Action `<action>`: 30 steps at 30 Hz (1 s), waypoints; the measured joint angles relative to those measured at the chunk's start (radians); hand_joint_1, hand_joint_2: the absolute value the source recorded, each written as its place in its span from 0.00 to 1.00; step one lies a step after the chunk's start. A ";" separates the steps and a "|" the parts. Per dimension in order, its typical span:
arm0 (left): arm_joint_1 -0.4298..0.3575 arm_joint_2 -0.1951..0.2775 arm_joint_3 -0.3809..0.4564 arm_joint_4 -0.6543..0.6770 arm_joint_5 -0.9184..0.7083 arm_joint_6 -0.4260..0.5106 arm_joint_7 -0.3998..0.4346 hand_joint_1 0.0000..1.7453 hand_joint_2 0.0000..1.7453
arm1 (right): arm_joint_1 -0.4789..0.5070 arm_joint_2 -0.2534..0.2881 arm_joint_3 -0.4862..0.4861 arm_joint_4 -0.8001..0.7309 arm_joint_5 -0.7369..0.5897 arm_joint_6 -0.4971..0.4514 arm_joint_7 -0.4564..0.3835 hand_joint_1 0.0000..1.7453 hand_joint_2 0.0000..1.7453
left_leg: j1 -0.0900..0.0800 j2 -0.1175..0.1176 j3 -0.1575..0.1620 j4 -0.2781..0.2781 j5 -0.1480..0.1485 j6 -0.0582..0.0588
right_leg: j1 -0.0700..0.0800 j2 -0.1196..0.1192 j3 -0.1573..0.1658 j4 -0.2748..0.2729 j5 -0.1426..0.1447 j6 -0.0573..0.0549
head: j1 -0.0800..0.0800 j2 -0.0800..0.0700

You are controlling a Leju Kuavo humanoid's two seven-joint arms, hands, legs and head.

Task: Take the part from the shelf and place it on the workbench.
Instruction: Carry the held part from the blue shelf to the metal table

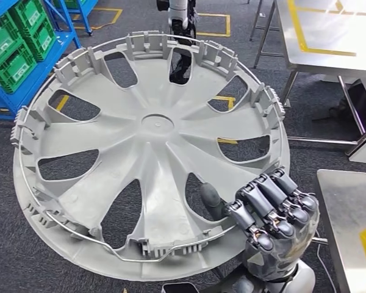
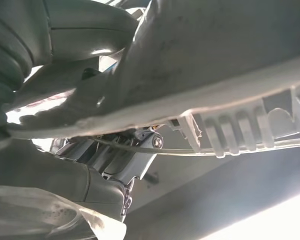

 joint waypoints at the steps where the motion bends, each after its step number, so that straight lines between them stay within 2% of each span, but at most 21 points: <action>1: 0.000 0.001 -0.001 0.000 0.000 0.000 0.000 0.00 1.00 | 0.000 0.000 0.000 0.000 0.000 0.000 -0.001 1.00 1.00 | -0.003 0.008 0.003 0.000 -0.004 -0.005 | 0.004 -0.011 0.018 -0.030 0.002 -0.007 | 0.000 0.000; 2: 0.000 0.001 -0.002 0.000 0.000 0.000 0.000 0.00 1.00 | 0.000 0.000 0.000 0.000 0.000 0.000 -0.001 1.00 1.00 | -0.006 0.017 0.005 -0.001 -0.007 -0.010 | 0.007 -0.011 0.022 -0.037 -0.005 -0.014 | -0.001 0.000; 4: -0.002 0.002 -0.005 0.000 0.000 0.000 0.000 0.00 1.00 | 0.002 0.002 0.000 -0.001 0.000 0.000 -0.002 1.00 1.00 | -0.007 0.029 0.013 -0.003 -0.014 -0.018 | 0.005 0.012 0.021 -0.042 -0.004 -0.028 | -0.003 0.000; 6: -0.003 0.002 -0.007 0.000 -0.001 -0.001 0.000 0.00 1.00 | 0.002 0.002 0.000 -0.002 0.001 0.000 -0.003 1.00 1.00 | -0.005 -0.005 0.004 0.031 -0.042 -0.026 | 0.000 0.034 0.027 -0.048 -0.002 -0.038 | -0.007 0.000; 8: -0.004 0.001 -0.008 0.000 -0.001 -0.004 -0.001 0.00 1.00 | 0.001 0.003 0.000 -0.002 0.001 0.000 -0.005 1.00 1.00 | -0.004 -0.059 -0.048 0.147 -0.101 -0.029 | -0.001 0.055 0.032 -0.051 -0.004 -0.046 | -0.012 0.000; 9: -0.006 0.002 -0.009 0.000 -0.001 -0.005 -0.001 0.00 1.00 | 0.001 0.003 0.000 -0.002 0.001 0.000 -0.006 1.00 1.00 | -0.005 -0.073 -0.083 0.217 -0.128 -0.029 | 0.000 0.067 0.034 -0.051 -0.005 -0.049 | -0.013 0.000; 10: -0.010 0.003 -0.010 0.000 0.000 -0.005 -0.002 0.00 1.00 | 0.001 0.003 -0.001 -0.002 0.001 0.000 -0.006 1.00 1.00 | -0.006 -0.078 -0.108 0.268 -0.139 -0.028 | 0.002 0.081 0.036 -0.050 -0.007 -0.051 | -0.013 0.000; 11: -0.012 0.004 -0.011 0.000 0.000 -0.006 -0.002 0.00 1.00 | 0.001 0.003 -0.001 -0.002 0.001 0.000 -0.006 1.00 1.00 | -0.008 -0.080 -0.119 0.285 -0.129 -0.026 | 0.003 0.096 0.040 -0.050 -0.007 -0.052 | -0.013 0.000; 12: -0.014 0.004 -0.012 0.000 -0.001 -0.006 -0.001 0.00 1.00 | 0.001 0.003 -0.001 -0.002 0.001 0.000 -0.006 1.00 1.00 | -0.010 -0.083 -0.114 0.264 -0.099 -0.024 | 0.004 0.111 0.044 -0.050 -0.008 -0.052 | -0.013 0.000; 13: -0.013 0.004 -0.014 0.000 -0.001 -0.006 -0.001 0.00 1.00 | 0.001 0.003 -0.001 -0.002 0.001 0.000 -0.006 1.00 1.00 | -0.010 -0.091 -0.095 0.209 -0.053 -0.021 | 0.004 0.127 0.047 -0.049 -0.009 -0.052 | -0.013 0.000; 15: -0.009 0.002 -0.016 0.000 -0.003 -0.005 0.000 0.00 1.00 | 0.001 0.003 -0.001 -0.002 0.001 0.000 -0.007 1.00 1.00 | -0.007 -0.131 -0.054 0.093 0.015 -0.016 | 0.004 0.155 0.049 -0.046 -0.009 -0.048 | -0.013 0.000; 17: -0.007 0.000 -0.017 0.000 -0.003 -0.004 0.000 0.00 1.00 | 0.001 0.004 -0.001 -0.002 0.001 0.000 -0.007 1.00 1.00 | -0.006 -0.159 -0.033 0.032 0.021 -0.010 | 0.003 0.177 0.038 -0.043 -0.004 -0.038 | -0.013 0.000; 19: -0.008 -0.003 -0.017 0.000 -0.003 -0.004 0.000 0.00 1.00 | 0.003 0.004 -0.001 -0.002 0.001 0.000 -0.008 1.00 1.00 | -0.006 -0.146 -0.029 0.012 0.016 -0.001 | 0.000 0.195 0.025 -0.045 0.003 -0.024 | -0.013 0.000; 20: -0.008 -0.005 -0.017 0.000 -0.004 -0.003 0.000 0.00 1.00 | 0.004 0.005 -0.001 -0.002 0.001 0.000 -0.007 1.00 1.00 | -0.005 -0.136 -0.029 0.008 0.020 0.004 | 0.002 0.187 0.018 -0.042 0.002 -0.020 | -0.012 0.000; 22: -0.007 -0.007 -0.018 0.000 -0.005 -0.003 0.000 0.00 1.00 | 0.003 0.005 -0.001 -0.002 0.001 0.000 -0.007 1.00 1.00 | -0.001 -0.110 -0.025 -0.002 0.027 0.016 | 0.004 0.136 -0.013 0.014 -0.032 -0.011 | -0.006 0.000; 24: -0.004 -0.006 -0.019 0.000 -0.006 -0.003 0.000 0.00 1.00 | 0.002 0.005 -0.002 -0.002 0.001 0.000 -0.008 1.00 1.00 | -0.003 -0.081 -0.024 -0.004 0.026 0.022 | 0.000 0.081 -0.076 0.140 -0.091 0.001 | -0.001 0.000; 25: -0.003 -0.005 -0.019 0.000 -0.006 -0.003 0.000 0.00 1.00 | 0.002 0.005 -0.002 -0.002 0.001 0.000 -0.008 1.00 1.00 | -0.004 -0.066 -0.024 -0.003 0.025 0.022 | -0.003 0.070 -0.105 0.199 -0.111 0.006 | -0.001 0.000; 26: -0.003 -0.005 -0.019 0.000 -0.006 -0.003 0.001 0.00 1.00 | 0.003 0.005 -0.002 -0.002 0.001 0.000 -0.008 1.00 1.00 | -0.004 -0.052 -0.023 -0.003 0.024 0.022 | -0.005 0.065 -0.121 0.229 -0.114 0.009 | -0.001 0.000; 27: -0.004 -0.004 -0.020 0.000 -0.006 -0.003 0.001 0.00 1.00 | 0.003 0.005 -0.002 -0.002 0.001 0.000 -0.008 1.00 1.00 | -0.004 -0.038 -0.021 -0.003 0.022 0.021 | -0.008 0.060 -0.116 0.219 -0.098 0.011 | -0.001 0.000; 28: -0.004 -0.004 -0.020 0.000 -0.007 -0.003 0.001 0.00 1.00 | 0.003 0.005 -0.002 -0.002 0.001 0.000 -0.008 1.00 1.00 | -0.004 -0.026 -0.018 -0.003 0.019 0.019 | -0.009 0.051 -0.090 0.170 -0.067 0.011 | -0.001 0.000; 30: -0.004 -0.004 -0.021 0.001 -0.008 -0.003 0.001 0.00 1.00 | 0.001 0.005 -0.002 -0.002 0.001 0.000 -0.008 1.00 1.00 | -0.007 -0.004 -0.009 -0.003 0.010 0.011 | -0.003 0.003 -0.012 0.031 -0.015 0.006 | -0.001 0.000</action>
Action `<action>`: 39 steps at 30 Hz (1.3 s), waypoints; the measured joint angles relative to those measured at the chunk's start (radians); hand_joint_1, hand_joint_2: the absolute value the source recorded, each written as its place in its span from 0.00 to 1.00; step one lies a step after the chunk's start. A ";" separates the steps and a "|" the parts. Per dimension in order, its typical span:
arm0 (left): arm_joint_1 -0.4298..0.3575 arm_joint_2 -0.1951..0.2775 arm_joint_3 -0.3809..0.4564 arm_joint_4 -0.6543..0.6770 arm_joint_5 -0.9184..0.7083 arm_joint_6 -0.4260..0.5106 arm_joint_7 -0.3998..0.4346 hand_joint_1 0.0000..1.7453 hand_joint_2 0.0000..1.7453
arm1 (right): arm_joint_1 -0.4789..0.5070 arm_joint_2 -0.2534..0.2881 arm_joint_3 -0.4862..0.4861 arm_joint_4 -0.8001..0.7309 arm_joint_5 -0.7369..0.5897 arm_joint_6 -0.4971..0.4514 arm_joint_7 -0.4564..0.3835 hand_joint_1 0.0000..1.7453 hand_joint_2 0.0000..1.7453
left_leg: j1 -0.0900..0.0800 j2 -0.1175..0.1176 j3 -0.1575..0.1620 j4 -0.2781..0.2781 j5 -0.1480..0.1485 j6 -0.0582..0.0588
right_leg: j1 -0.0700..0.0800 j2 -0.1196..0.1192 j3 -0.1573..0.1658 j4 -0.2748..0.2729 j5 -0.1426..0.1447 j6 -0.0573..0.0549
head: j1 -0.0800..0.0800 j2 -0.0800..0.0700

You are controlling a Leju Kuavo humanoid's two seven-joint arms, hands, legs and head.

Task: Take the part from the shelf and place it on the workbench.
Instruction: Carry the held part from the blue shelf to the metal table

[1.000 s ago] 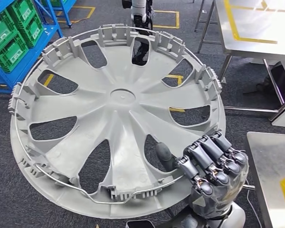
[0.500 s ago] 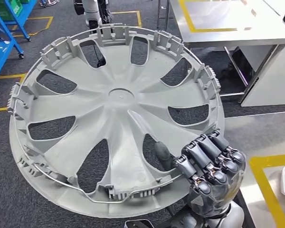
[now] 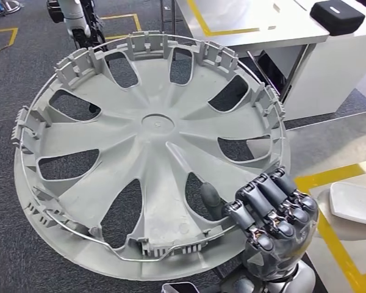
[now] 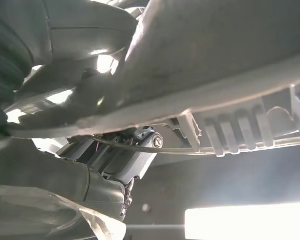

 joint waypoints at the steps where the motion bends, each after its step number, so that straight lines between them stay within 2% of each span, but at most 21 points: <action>1: 0.000 0.000 0.000 0.000 0.000 0.000 0.000 0.00 1.00 | -0.001 0.000 0.000 0.000 0.000 0.000 -0.001 1.00 1.00 | -0.003 0.009 0.003 0.001 -0.004 -0.005 | 0.004 -0.021 0.028 -0.048 0.010 -0.007 | 0.000 0.000; 3: 0.000 0.001 -0.001 0.000 -0.001 0.000 0.000 0.00 1.00 | -0.001 0.000 0.000 0.000 0.000 0.000 -0.002 1.00 1.00 | -0.009 0.028 0.007 0.000 -0.010 -0.013 | 0.013 -0.033 0.045 -0.075 0.004 -0.022 | -0.002 0.000; 5: -0.002 0.002 -0.001 0.001 -0.001 0.000 0.001 0.00 1.00 | 0.000 0.000 0.000 0.000 0.000 0.000 -0.002 1.00 1.00 | -0.008 0.038 0.015 0.001 -0.019 -0.022 | 0.011 -0.007 0.044 -0.080 0.006 -0.036 | -0.004 0.000; 7: -0.002 0.003 -0.001 0.001 -0.001 -0.001 0.001 0.00 1.00 | -0.001 0.001 0.000 0.000 0.000 0.000 -0.003 1.00 1.00 | -0.005 -0.006 -0.003 0.052 -0.054 -0.032 | 0.006 0.020 0.049 -0.087 0.009 -0.049 | -0.011 0.000; 9: -0.004 0.003 -0.001 0.001 0.000 -0.003 0.000 0.00 1.00 | -0.001 0.001 0.000 0.000 0.000 0.000 -0.004 1.00 1.00 | -0.002 -0.060 -0.062 0.178 -0.114 -0.036 | 0.004 0.044 0.051 -0.088 0.008 -0.056 | -0.017 0.000; 11: -0.010 0.005 -0.001 0.001 0.002 -0.005 -0.001 0.00 1.00 | 0.000 0.001 0.000 0.000 0.000 0.000 -0.004 1.00 1.00 | -0.003 -0.074 -0.114 0.282 -0.141 -0.038 | 0.005 0.072 0.054 -0.087 0.007 -0.058 | -0.018 0.000; 13: -0.012 0.006 -0.001 0.001 0.001 -0.006 -0.001 0.00 1.00 | 0.000 0.002 0.000 0.000 0.000 0.000 -0.004 1.00 1.00 | -0.003 -0.080 -0.105 0.250 -0.087 -0.036 | 0.005 0.104 0.061 -0.086 0.006 -0.058 | -0.017 0.000; 16: -0.007 0.005 -0.002 0.001 0.000 -0.006 0.000 0.00 1.00 | -0.001 0.002 0.000 0.000 0.000 0.000 -0.005 1.00 1.00 | 0.005 -0.132 -0.047 0.079 0.015 -0.034 | 0.005 0.146 0.060 -0.078 0.005 -0.050 | -0.018 0.000; 18: -0.005 0.002 -0.002 0.001 0.000 -0.006 0.001 0.00 1.00 | 0.000 0.002 0.000 0.000 0.000 0.000 -0.006 1.00 1.00 | 0.007 -0.157 -0.035 0.035 0.014 -0.027 | 0.004 0.167 0.044 -0.075 0.011 -0.037 | -0.019 0.000; 19: -0.006 0.001 -0.002 0.001 0.000 -0.005 0.001 0.00 1.00 | 0.001 0.003 -0.001 0.000 0.000 0.000 -0.007 1.00 1.00 | 0.006 -0.151 -0.033 0.023 0.011 -0.021 | 0.003 0.177 0.037 -0.075 0.016 -0.029 | -0.019 0.000; 20: -0.006 -0.001 -0.002 0.001 0.000 -0.005 0.001 0.00 1.00 | 0.002 0.003 -0.001 0.000 0.000 0.000 -0.006 1.00 1.00 | 0.007 -0.141 -0.033 0.019 0.013 -0.014 | 0.001 0.176 0.030 -0.074 0.017 -0.024 | -0.019 0.000; 22: -0.005 -0.003 -0.002 0.001 0.000 -0.005 0.001 0.00 1.00 | 0.001 0.003 -0.003 0.000 0.000 0.000 -0.007 1.00 1.00 | 0.009 -0.118 -0.029 0.010 0.020 -0.001 | 0.003 0.135 0.007 -0.039 -0.007 -0.016 | -0.016 0.000; 24: -0.002 -0.003 -0.002 0.001 -0.001 -0.005 0.001 0.00 1.00 | 0.000 0.003 -0.004 0.000 0.000 0.000 -0.008 1.00 1.00 | 0.008 -0.090 -0.027 0.007 0.020 0.007 | 0.003 0.080 -0.048 0.074 -0.065 -0.007 | -0.011 0.000; 26: -0.001 -0.001 -0.002 0.001 0.000 -0.004 0.001 0.00 1.00 | 0.000 0.003 -0.005 0.000 0.000 0.000 -0.009 1.00 1.00 | 0.006 -0.061 -0.026 0.007 0.018 0.010 | -0.002 0.063 -0.105 0.190 -0.105 0.001 | -0.011 0.000; 27: -0.001 -0.001 -0.002 0.001 0.000 -0.004 0.001 0.00 1.00 | 0.001 0.003 -0.005 0.000 0.000 0.000 -0.010 1.00 1.00 | 0.006 -0.047 -0.025 0.007 0.016 0.010 | -0.004 0.060 -0.113 0.205 -0.101 0.003 | -0.011 0.000; 28: -0.001 -0.001 -0.002 0.001 0.000 -0.004 0.001 0.00 1.00 | 0.001 0.003 -0.005 0.000 0.000 0.000 -0.010 1.00 1.00 | 0.006 -0.034 -0.023 0.007 0.014 0.009 | -0.005 0.055 -0.098 0.177 -0.078 0.005 | -0.011 0.000; 31: -0.001 0.001 -0.002 0.001 -0.001 -0.004 0.001 0.00 1.00 | 0.000 0.003 -0.005 0.000 0.000 0.000 -0.010 1.00 1.00 | 0.003 -0.004 -0.013 0.008 0.003 -0.002 | -0.001 0.004 0.013 -0.021 -0.003 -0.002 | -0.011 0.000; 33: -0.001 0.002 -0.002 0.002 -0.001 -0.004 0.001 0.00 1.00 | 0.000 0.003 -0.005 0.000 0.000 0.000 -0.010 1.00 1.00 | -0.003 0.011 -0.008 0.008 -0.003 -0.012 | 0.006 -0.013 0.044 -0.072 -0.002 -0.015 | -0.012 0.000; 35: -0.002 0.002 -0.002 0.002 -0.001 -0.003 0.001 0.00 1.00 | 0.001 0.004 -0.005 0.000 0.000 0.000 -0.010 1.00 1.00 | -0.005 0.026 0.000 0.005 -0.009 -0.021 | 0.005 0.009 0.046 -0.076 -0.001 -0.029 | -0.012 0.000; 37: -0.004 0.003 -0.002 0.002 -0.001 -0.003 0.001 0.00 1.00 | 0.000 0.005 -0.005 0.000 0.000 0.000 -0.010 1.00 1.00 | -0.002 0.003 -0.005 0.033 -0.034 -0.031 | 0.000 0.029 0.051 -0.082 0.001 -0.041 | -0.017 0.000; 39: -0.005 0.003 -0.002 0.002 0.000 -0.004 0.000 0.00 1.00 | 0.000 0.006 -0.005 0.000 0.000 0.000 -0.011 1.00 1.00 | 0.000 -0.047 -0.051 0.138 -0.091 -0.037 | -0.003 0.049 0.055 -0.085 0.001 -0.050 | -0.022 0.000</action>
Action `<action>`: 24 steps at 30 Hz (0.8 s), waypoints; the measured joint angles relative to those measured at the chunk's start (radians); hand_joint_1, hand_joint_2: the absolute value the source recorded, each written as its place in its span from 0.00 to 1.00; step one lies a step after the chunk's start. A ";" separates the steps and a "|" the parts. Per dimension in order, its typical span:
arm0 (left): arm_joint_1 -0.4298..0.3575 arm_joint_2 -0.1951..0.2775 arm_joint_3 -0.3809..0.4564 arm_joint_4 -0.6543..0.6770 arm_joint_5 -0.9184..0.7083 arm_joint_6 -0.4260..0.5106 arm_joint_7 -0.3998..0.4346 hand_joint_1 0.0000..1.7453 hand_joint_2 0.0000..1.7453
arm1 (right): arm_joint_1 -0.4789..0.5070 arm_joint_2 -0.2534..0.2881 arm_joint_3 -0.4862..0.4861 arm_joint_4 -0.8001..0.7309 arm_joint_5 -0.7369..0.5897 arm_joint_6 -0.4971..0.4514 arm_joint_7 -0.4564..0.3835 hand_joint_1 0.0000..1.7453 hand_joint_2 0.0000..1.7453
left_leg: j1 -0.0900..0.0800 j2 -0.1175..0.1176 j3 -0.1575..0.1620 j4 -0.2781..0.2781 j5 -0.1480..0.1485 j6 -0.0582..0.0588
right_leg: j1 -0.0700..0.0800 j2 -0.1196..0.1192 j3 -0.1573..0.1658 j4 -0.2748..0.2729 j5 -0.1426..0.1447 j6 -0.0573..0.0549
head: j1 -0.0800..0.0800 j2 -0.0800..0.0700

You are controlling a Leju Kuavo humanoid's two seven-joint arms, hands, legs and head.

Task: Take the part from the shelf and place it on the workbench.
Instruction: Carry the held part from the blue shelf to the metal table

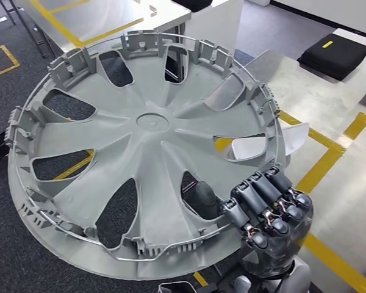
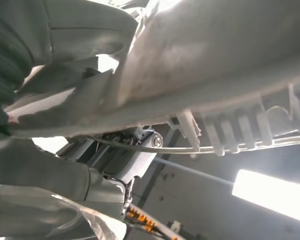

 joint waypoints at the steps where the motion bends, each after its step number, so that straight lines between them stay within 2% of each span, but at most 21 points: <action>1: -0.002 0.000 0.000 0.000 0.001 0.000 0.000 0.00 1.00 | 0.000 0.000 0.000 0.000 0.000 0.000 0.000 1.00 1.00 | 0.000 -0.016 -0.033 0.070 -0.029 -0.001 | 0.001 0.011 0.001 0.000 0.000 -0.003 | -0.001 0.000; 2: -0.005 0.001 0.000 0.000 0.002 -0.001 -0.001 0.00 1.00 | 0.001 0.000 0.000 0.000 0.000 0.000 0.000 1.00 1.00 | -0.001 -0.024 -0.060 0.124 -0.044 -0.001 | 0.001 0.024 0.002 0.000 -0.001 -0.004 | -0.001 0.000; 3: -0.008 0.002 0.000 0.000 0.002 -0.001 -0.001 0.00 1.00 | 0.001 0.000 0.000 0.000 0.000 0.000 0.000 1.00 1.00 | -0.002 -0.028 -0.073 0.150 -0.041 -0.001 | 0.002 0.038 0.004 0.000 -0.001 -0.005 | -0.001 0.000; 4: -0.010 0.002 0.000 0.000 0.002 -0.001 -0.001 0.00 1.00 | 0.001 0.000 0.000 0.000 0.000 0.000 -0.001 1.00 1.00 | -0.002 -0.031 -0.070 0.139 -0.016 0.001 | 0.002 0.054 0.007 0.001 -0.002 -0.005 | -0.001 0.000; 5: -0.009 0.003 0.000 0.000 0.002 -0.001 -0.001 0.00 1.00 | 0.001 0.000 0.000 0.000 0.000 0.000 -0.001 1.00 1.00 | -0.002 -0.036 -0.054 0.092 0.024 0.003 | 0.002 0.070 0.011 0.001 -0.002 -0.004 | -0.001 0.000; 7: -0.005 0.002 0.000 0.000 0.002 -0.001 -0.001 0.00 1.00 | 0.001 0.000 0.000 0.000 0.000 0.000 -0.001 1.00 1.00 | 0.001 -0.072 -0.012 -0.031 0.100 0.008 | 0.003 0.099 0.012 0.003 -0.003 0.000 | -0.002 0.000; 8: -0.003 0.002 0.000 0.000 0.002 -0.001 0.000 0.00 1.00 | 0.001 0.000 0.000 0.000 0.000 0.000 -0.002 1.00 1.00 | 0.003 -0.091 0.005 -0.079 0.114 0.010 | 0.003 0.111 0.008 0.005 -0.002 0.004 | -0.003 0.000; 9: -0.002 0.002 0.000 0.000 0.002 -0.002 0.000 0.00 1.00 | 0.001 0.000 0.000 0.000 0.000 0.000 -0.003 1.00 1.00 | 0.004 -0.105 0.012 -0.105 0.115 0.013 | 0.002 0.122 0.001 0.006 0.001 0.011 | -0.003 0.000; 10: -0.002 0.001 0.000 0.000 0.003 -0.002 0.000 0.00 1.00 | 0.001 0.000 -0.001 0.000 0.000 0.000 -0.003 1.00 1.00 | 0.004 -0.108 0.015 -0.115 0.110 0.016 | 0.001 0.133 -0.005 0.006 0.005 0.018 | -0.003 0.000; 11: -0.003 -0.002 0.000 0.000 0.003 -0.002 0.000 0.00 1.00 | 0.002 0.001 -0.001 0.000 0.000 0.000 -0.004 1.00 1.00 | 0.005 -0.099 0.017 -0.124 0.108 0.022 | 0.001 0.143 -0.012 0.004 0.009 0.025 | -0.003 0.000; 12: -0.003 -0.003 0.000 0.000 0.003 -0.002 0.000 0.00 1.00 | 0.003 0.001 -0.002 0.000 0.000 0.000 -0.005 1.00 1.00 | 0.007 -0.088 0.018 -0.128 0.112 0.028 | 0.002 0.137 -0.018 0.005 0.008 0.031 | -0.002 0.000; 14: -0.001 -0.006 -0.001 0.000 0.002 -0.003 0.000 0.00 1.00 | 0.001 0.001 -0.003 0.000 0.000 0.000 -0.009 1.00 1.00 | 0.010 -0.062 0.022 -0.139 0.118 0.040 | 0.006 0.087 -0.047 0.053 -0.023 0.039 | 0.003 0.000; 15: 0.001 -0.006 -0.001 0.000 0.002 -0.003 0.000 0.00 1.00 | 0.000 0.002 -0.004 0.000 0.000 0.000 -0.011 1.00 1.00 | 0.010 -0.048 0.023 -0.141 0.118 0.044 | 0.006 0.052 -0.074 0.109 -0.053 0.042 | 0.006 0.000; 16: 0.003 -0.005 -0.001 0.000 0.002 -0.003 0.000 0.00 1.00 | -0.001 0.002 -0.006 0.000 0.000 0.000 -0.014 1.00 1.00 | 0.009 -0.033 0.023 -0.141 0.118 0.047 | 0.004 0.030 -0.106 0.177 -0.083 0.047 | 0.008 0.000; 17: 0.004 -0.005 -0.001 0.000 0.002 -0.003 0.000 0.00 1.00 | -0.001 0.002 -0.007 0.000 0.000 0.000 -0.016 1.00 1.00 | 0.008 -0.018 0.024 -0.141 0.116 0.049 | 0.002 0.019 -0.137 0.238 -0.105 0.051 | 0.009 0.000; 18: 0.004 -0.004 -0.002 0.000 0.002 -0.003 0.000 0.00 1.00 | 0.000 0.003 -0.008 0.000 0.000 0.000 -0.019 1.00 1.00 | 0.007 -0.003 0.025 -0.141 0.114 0.049 | -0.001 0.013 -0.154 0.273 -0.110 0.055 | 0.008 0.000; 19: 0.004 -0.004 -0.002 0.000 0.002 -0.003 0.000 0.00 1.00 | 0.000 0.004 -0.009 0.000 0.000 0.000 -0.021 1.00 1.00 | 0.007 0.011 0.028 -0.141 0.112 0.048 | -0.004 0.008 -0.152 0.270 -0.097 0.058 | 0.009 0.000; 20: 0.004 -0.003 -0.003 0.000 0.002 -0.003 0.000 0.00 1.00 | 0.000 0.005 -0.010 0.000 0.000 0.000 -0.023 1.00 1.00 | 0.008 0.023 0.031 -0.141 0.109 0.046 | -0.006 0.000 -0.131 0.229 -0.068 0.060 | 0.009 0.000; 21: 0.003 -0.003 -0.005 0.000 0.002 -0.004 0.000 0.00 1.00 | 0.000 0.006 -0.011 -0.001 0.000 0.000 -0.025 1.00 1.00 | 0.007 0.035 0.037 -0.140 0.104 0.043 | -0.008 -0.018 -0.094 0.160 -0.034 0.061 | 0.009 0.000; 22: 0.003 -0.003 -0.006 0.000 0.002 -0.004 0.000 0.00 1.00 | -0.001 0.007 -0.012 -0.001 0.000 0.000 -0.027 1.00 1.00 | 0.005 0.045 0.042 -0.140 0.100 0.038 | -0.005 -0.047 -0.056 0.095 -0.012 0.060 | 0.009 0.000; 24: 0.004 -0.001 -0.009 0.001 0.002 -0.004 0.000 0.00 1.00 | -0.001 0.008 -0.013 -0.003 0.000 0.000 -0.030 1.00 1.00 | -0.001 0.063 0.049 -0.139 0.090 0.027 | 0.003 -0.089 -0.010 0.015 0.001 0.047 | 0.009 0.000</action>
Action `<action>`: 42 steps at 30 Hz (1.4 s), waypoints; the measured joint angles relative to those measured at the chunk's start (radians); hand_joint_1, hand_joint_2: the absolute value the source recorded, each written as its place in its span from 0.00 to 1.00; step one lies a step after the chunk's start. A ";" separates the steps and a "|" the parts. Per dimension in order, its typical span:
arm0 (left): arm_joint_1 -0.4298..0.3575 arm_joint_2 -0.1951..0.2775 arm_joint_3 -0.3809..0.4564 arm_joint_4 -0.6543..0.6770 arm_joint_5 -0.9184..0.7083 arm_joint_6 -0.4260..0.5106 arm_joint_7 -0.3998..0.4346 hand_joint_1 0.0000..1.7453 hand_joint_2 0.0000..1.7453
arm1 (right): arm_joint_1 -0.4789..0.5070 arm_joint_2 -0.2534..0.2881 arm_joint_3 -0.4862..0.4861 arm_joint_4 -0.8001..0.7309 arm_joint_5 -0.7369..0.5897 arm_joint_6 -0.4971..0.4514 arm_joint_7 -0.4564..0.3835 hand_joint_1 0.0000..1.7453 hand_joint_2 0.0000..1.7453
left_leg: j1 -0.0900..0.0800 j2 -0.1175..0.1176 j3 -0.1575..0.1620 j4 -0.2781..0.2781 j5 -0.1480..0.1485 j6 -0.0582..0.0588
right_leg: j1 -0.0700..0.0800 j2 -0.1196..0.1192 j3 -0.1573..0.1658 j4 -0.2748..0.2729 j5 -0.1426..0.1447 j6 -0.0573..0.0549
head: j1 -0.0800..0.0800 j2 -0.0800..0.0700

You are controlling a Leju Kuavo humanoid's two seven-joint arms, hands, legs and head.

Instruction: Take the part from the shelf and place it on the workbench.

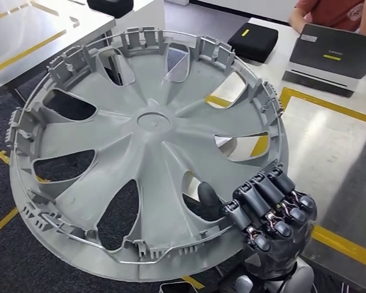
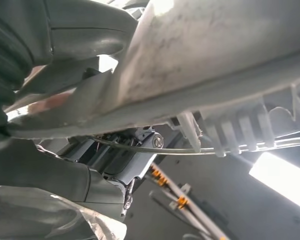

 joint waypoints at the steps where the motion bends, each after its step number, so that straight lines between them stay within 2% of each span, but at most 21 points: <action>1: 0.000 0.001 -0.001 0.000 0.000 0.000 0.000 0.00 1.00 | 0.000 0.001 -0.001 -0.001 0.000 0.000 -0.001 1.00 1.00 | -0.003 0.011 0.002 0.000 -0.003 -0.005 | 0.005 -0.003 0.003 -0.005 -0.006 -0.008 | 0.000 0.000; 3: -0.001 0.002 -0.002 0.001 0.000 0.000 0.000 0.00 1.00 | 0.002 0.003 -0.001 -0.002 0.000 0.000 -0.002 1.00 1.00 | -0.003 0.022 0.009 0.001 -0.012 -0.015 | 0.003 0.024 0.003 -0.009 -0.006 -0.024 | -0.001 0.000; 5: -0.002 0.002 -0.004 0.002 0.000 -0.001 0.000 0.00 1.00 | 0.003 0.005 -0.002 -0.003 0.000 0.000 -0.003 1.00 1.00 | 0.001 -0.019 -0.004 0.044 -0.043 -0.024 | -0.002 0.051 0.005 -0.012 -0.004 -0.036 | -0.005 0.000; 8: -0.007 0.003 -0.007 0.002 0.004 -0.004 -0.001 0.00 1.00 | 0.003 0.006 -0.003 -0.003 0.000 0.000 -0.005 1.00 1.00 | 0.004 -0.083 -0.091 0.225 -0.122 -0.029 | -0.003 0.090 0.009 -0.013 -0.005 -0.048 | -0.010 0.000; 10: -0.013 0.005 -0.007 0.002 0.005 -0.008 -0.002 0.00 1.00 | 0.004 0.006 -0.004 -0.003 0.000 0.000 -0.005 1.00 1.00 | 0.001 -0.092 -0.119 0.279 -0.114 -0.028 | -0.002 0.122 0.014 -0.012 -0.006 -0.050 | -0.010 0.000; 12: -0.012 0.005 -0.007 0.002 0.004 -0.009 -0.001 0.00 1.00 | 0.004 0.006 -0.004 -0.003 0.000 0.000 -0.005 1.00 1.00 | 0.002 -0.104 -0.091 0.199 -0.038 -0.024 | -0.002 0.155 0.021 -0.012 -0.007 -0.050 | -0.011 0.000; 14: -0.009 0.004 -0.008 0.002 0.003 -0.010 0.000 0.00 1.00 | 0.003 0.006 -0.004 -0.003 0.000 0.000 -0.006 1.00 1.00 | 0.006 -0.143 -0.054 0.090 0.020 -0.020 | -0.001 0.183 0.019 -0.009 -0.006 -0.044 | -0.011 0.000; 17: -0.008 -0.001 -0.008 0.002 0.003 -0.010 0.001 0.00 1.00 | 0.004 0.006 -0.005 -0.003 0.000 0.000 -0.006 1.00 1.00 | 0.008 -0.164 -0.036 0.024 0.019 -0.012 | -0.003 0.213 -0.002 -0.008 0.006 -0.024 | -0.012 0.000; 18: -0.009 -0.003 -0.008 0.002 0.002 -0.010 0.001 0.00 1.00 | 0.005 0.006 -0.005 -0.003 0.000 0.000 -0.006 1.00 1.00 | 0.009 -0.155 -0.035 0.018 0.018 -0.006 | -0.004 0.215 -0.009 -0.009 0.007 -0.018 | -0.012 0.000; 20: -0.009 -0.006 -0.008 0.002 -0.001 -0.009 0.002 0.00 1.00 | 0.004 0.006 -0.006 -0.004 0.001 0.000 -0.006 1.00 1.00 | 0.012 -0.134 -0.032 0.008 0.025 0.006 | -0.002 0.176 -0.028 0.019 -0.013 -0.007 | -0.008 0.000; 22: -0.006 -0.006 -0.009 0.002 -0.002 -0.008 0.002 0.00 1.00 | 0.002 0.006 -0.006 -0.004 0.001 0.000 -0.007 1.00 1.00 | 0.012 -0.108 -0.029 0.004 0.027 0.014 | -0.002 0.121 -0.077 0.122 -0.068 0.002 | -0.002 0.000; 24: -0.005 -0.004 -0.009 0.002 -0.003 -0.008 0.004 0.00 1.00 | 0.002 0.006 -0.007 -0.004 0.000 0.000 -0.008 1.00 1.00 | 0.011 -0.080 -0.028 0.004 0.025 0.017 | -0.006 0.102 -0.135 0.241 -0.110 0.010 | -0.002 0.000; 25: -0.006 -0.004 -0.010 0.002 -0.004 -0.008 0.006 0.00 1.00 | 0.003 0.006 -0.007 -0.004 0.000 0.000 -0.008 1.00 1.00 | 0.011 -0.066 -0.027 0.004 0.023 0.017 | -0.008 0.099 -0.145 0.262 -0.108 0.013 | -0.002 0.000; 27: -0.008 -0.004 -0.013 0.002 -0.007 -0.008 0.009 0.00 1.00 | 0.003 0.006 -0.007 -0.004 0.000 0.000 -0.008 1.00 1.00 | 0.011 -0.042 -0.020 0.004 0.018 0.015 | -0.011 0.084 -0.107 0.191 -0.057 0.014 | -0.002 0.000; 29: -0.009 -0.003 -0.016 0.002 -0.011 -0.008 0.012 0.00 1.00 | 0.001 0.006 -0.008 -0.004 0.000 0.000 -0.009 1.00 1.00 | 0.007 -0.022 -0.012 0.006 0.009 0.006 | -0.006 0.038 -0.033 0.058 -0.010 0.010 | -0.001 0.000; 31: -0.009 -0.002 -0.018 0.002 -0.015 -0.008 0.015 0.00 1.00 | 0.000 0.007 -0.008 -0.004 0.000 0.000 -0.012 1.00 1.00 | -0.001 -0.004 -0.006 0.007 0.002 -0.004 | 0.001 0.010 0.001 -0.002 -0.005 -0.004 | -0.002 0.000; 34: -0.015 -0.001 -0.023 0.003 -0.021 -0.008 0.017 0.00 1.00 | 0.002 0.009 -0.009 -0.004 0.000 0.000 -0.016 1.00 1.00 | -0.004 0.015 0.002 0.008 -0.010 -0.017 | -0.001 0.042 0.002 -0.008 -0.005 -0.024 | -0.006 0.000; 36: -0.017 -0.001 -0.026 0.003 -0.024 -0.008 0.019 0.00 1.00 | 0.001 0.011 -0.010 -0.004 0.000 0.000 -0.019 1.00 1.00 | 0.000 -0.026 -0.017 0.063 -0.049 -0.026 | -0.006 0.066 0.005 -0.012 -0.002 -0.036 | -0.011 0.000; 39: -0.023 -0.001 -0.028 0.003 -0.023 -0.012 0.017 0.00 1.00 | 0.002 0.012 -0.011 -0.004 0.000 0.000 -0.021 1.00 1.00 | 0.001 -0.084 -0.104 0.249 -0.127 -0.029 | -0.004 0.104 0.006 -0.012 -0.002 -0.046 | -0.016 0.000; 40: -0.027 0.000 -0.028 0.003 -0.022 -0.013 0.016 0.00 1.00 | 0.003 0.012 -0.011 -0.004 0.000 0.000 -0.021 1.00 1.00 | 0.001 -0.088 -0.120 0.280 -0.127 -0.029 | -0.002 0.116 0.007 -0.012 -0.002 -0.047 | -0.016 0.000; 42: -0.029 -0.001 -0.030 0.002 -0.022 -0.014 0.016 0.00 1.00 | 0.004 0.013 -0.011 -0.004 0.000 0.000 -0.021 1.00 1.00 | 0.000 -0.090 -0.109 0.236 -0.068 -0.023 | 0.000 0.138 0.011 -0.012 -0.003 -0.048 | -0.016 0.000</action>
